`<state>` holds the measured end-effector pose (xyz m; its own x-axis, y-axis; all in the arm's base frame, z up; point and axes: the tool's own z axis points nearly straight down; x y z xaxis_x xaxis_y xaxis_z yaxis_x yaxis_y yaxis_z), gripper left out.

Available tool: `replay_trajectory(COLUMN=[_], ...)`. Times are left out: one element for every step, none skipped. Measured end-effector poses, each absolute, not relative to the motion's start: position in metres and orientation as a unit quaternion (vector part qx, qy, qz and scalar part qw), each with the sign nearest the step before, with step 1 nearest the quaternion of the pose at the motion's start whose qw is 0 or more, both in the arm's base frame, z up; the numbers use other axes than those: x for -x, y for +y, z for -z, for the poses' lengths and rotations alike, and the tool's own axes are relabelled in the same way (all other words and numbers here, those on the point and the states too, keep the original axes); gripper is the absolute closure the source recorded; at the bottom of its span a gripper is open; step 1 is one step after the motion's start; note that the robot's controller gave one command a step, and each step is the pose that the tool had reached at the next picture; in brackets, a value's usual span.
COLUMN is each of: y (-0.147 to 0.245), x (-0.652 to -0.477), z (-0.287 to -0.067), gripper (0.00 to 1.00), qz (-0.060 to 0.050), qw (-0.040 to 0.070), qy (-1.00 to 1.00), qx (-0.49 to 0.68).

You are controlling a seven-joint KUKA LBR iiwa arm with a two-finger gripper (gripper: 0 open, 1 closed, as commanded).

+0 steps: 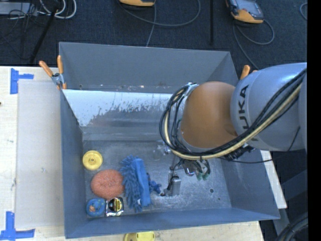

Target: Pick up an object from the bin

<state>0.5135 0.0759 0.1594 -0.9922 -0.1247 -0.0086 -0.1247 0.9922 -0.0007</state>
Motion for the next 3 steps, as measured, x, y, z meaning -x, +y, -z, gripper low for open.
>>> replay_trajectory(y=[0.102,0.127,0.146], x=[-0.488,-0.497,-0.487], z=[-0.131,-0.090,-0.074], gripper=[0.00,0.00,1.00], qz=[0.000,0.000,-0.001], qw=[-0.003,0.002,0.008], qy=[0.998,0.997,0.977], qx=[0.056,0.078,0.212])
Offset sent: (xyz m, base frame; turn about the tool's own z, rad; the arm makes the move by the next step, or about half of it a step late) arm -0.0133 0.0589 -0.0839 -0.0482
